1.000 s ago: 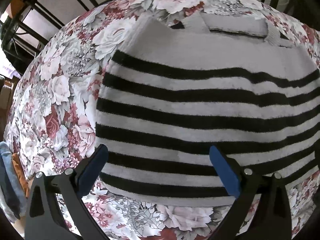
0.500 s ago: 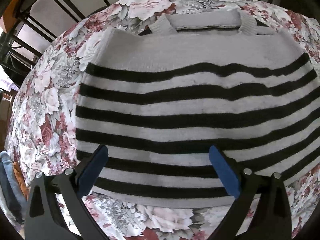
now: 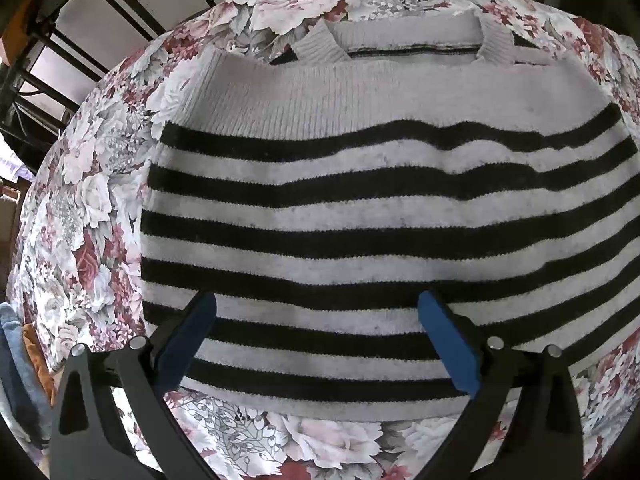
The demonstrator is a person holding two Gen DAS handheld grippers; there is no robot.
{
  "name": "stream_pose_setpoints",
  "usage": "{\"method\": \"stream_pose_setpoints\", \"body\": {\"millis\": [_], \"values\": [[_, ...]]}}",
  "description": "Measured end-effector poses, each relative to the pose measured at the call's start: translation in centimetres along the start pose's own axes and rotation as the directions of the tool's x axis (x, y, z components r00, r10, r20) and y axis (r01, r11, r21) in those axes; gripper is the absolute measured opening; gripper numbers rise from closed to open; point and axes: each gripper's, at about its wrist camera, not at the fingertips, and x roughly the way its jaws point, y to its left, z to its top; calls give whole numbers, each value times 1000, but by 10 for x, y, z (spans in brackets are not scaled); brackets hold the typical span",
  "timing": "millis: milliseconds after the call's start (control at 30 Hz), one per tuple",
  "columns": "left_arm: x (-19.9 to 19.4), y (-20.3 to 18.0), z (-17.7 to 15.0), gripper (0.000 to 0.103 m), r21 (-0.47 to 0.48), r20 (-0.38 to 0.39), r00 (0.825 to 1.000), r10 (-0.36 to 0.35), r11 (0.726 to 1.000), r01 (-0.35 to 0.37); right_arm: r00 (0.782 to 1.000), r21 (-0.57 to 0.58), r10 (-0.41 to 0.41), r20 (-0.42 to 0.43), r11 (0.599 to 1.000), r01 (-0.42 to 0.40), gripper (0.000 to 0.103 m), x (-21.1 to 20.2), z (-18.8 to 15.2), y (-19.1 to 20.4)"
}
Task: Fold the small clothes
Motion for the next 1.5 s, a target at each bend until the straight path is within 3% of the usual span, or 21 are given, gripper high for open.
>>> {"method": "stream_pose_setpoints", "body": {"millis": [200, 300, 433, 467, 633, 767, 867, 900, 933, 967, 1000, 1033, 1100, 1267, 1400, 1500], "values": [[2, 2, 0, 98, -7, -7, 1000, -8, 1000, 8, 1000, -42, -7, 7, 999, 8, 71, 16, 3, 3], [2, 3, 1, 98, -13, -4, 1000, -11, 1000, 11, 1000, -8, 8, 29, 1000, -8, 74, 22, 6, -8], [4, 2, 2, 98, -5, -3, 1000, -4, 1000, 4, 992, 67, 124, 37, 990, -127, 100, 25, 14, -17], [4, 1, 2, 98, -3, -3, 1000, -1, 1000, 1, 990, 61, 139, 34, 988, -141, 100, 26, 14, -15], [4, 0, 2, 98, 5, -3, 1000, 10, 1000, -10, 996, -73, 31, 82, 997, -25, 100, 35, 3, 6], [4, 0, 2, 98, 5, -5, 1000, 9, 1000, -9, 993, -58, 46, 104, 998, -40, 100, 34, 4, 5], [5, 2, 3, 98, 0, -6, 1000, 0, 1000, 0, 996, -53, 51, 72, 997, -47, 100, 36, 8, 3], [4, 3, 3, 98, -1, -3, 1000, -2, 1000, 2, 997, -57, 48, 67, 997, -44, 98, 35, 9, 4], [4, 3, 4, 98, -2, -2, 1000, -4, 1000, 4, 997, -59, 36, 71, 998, -32, 83, 35, 8, 4], [4, 4, 4, 98, -4, 0, 1000, -6, 1000, 6, 996, -51, 14, 83, 999, -10, 51, 34, 8, 5], [4, 4, 4, 98, -3, 3, 1000, -3, 1000, 3, 996, -33, -15, 92, 999, 18, 40, 34, 8, 5], [4, 3, 4, 98, -1, 6, 1000, -2, 1000, 2, 994, -5, -31, 100, 999, 32, 36, 30, 8, -3], [4, 1, 4, 98, 7, 11, 1000, 6, 1000, -6, 995, 22, 5, 100, 1000, -7, 35, 28, 9, -8], [14, -4, 2, 99, 28, 8, 1000, 28, 999, -28, 996, 13, -16, 89, 1000, 15, 43, 33, 9, -4], [12, 12, 8, 99, -67, -16, 999, -32, 997, 31, 996, 30, -40, 84, 999, 38, 36, 29, 8, -2], [-8, 30, 20, 99, -134, 58, 994, -93, 986, 100, 994, 2, -57, 93, 998, 57, 34, 26, 6, 7]]}}
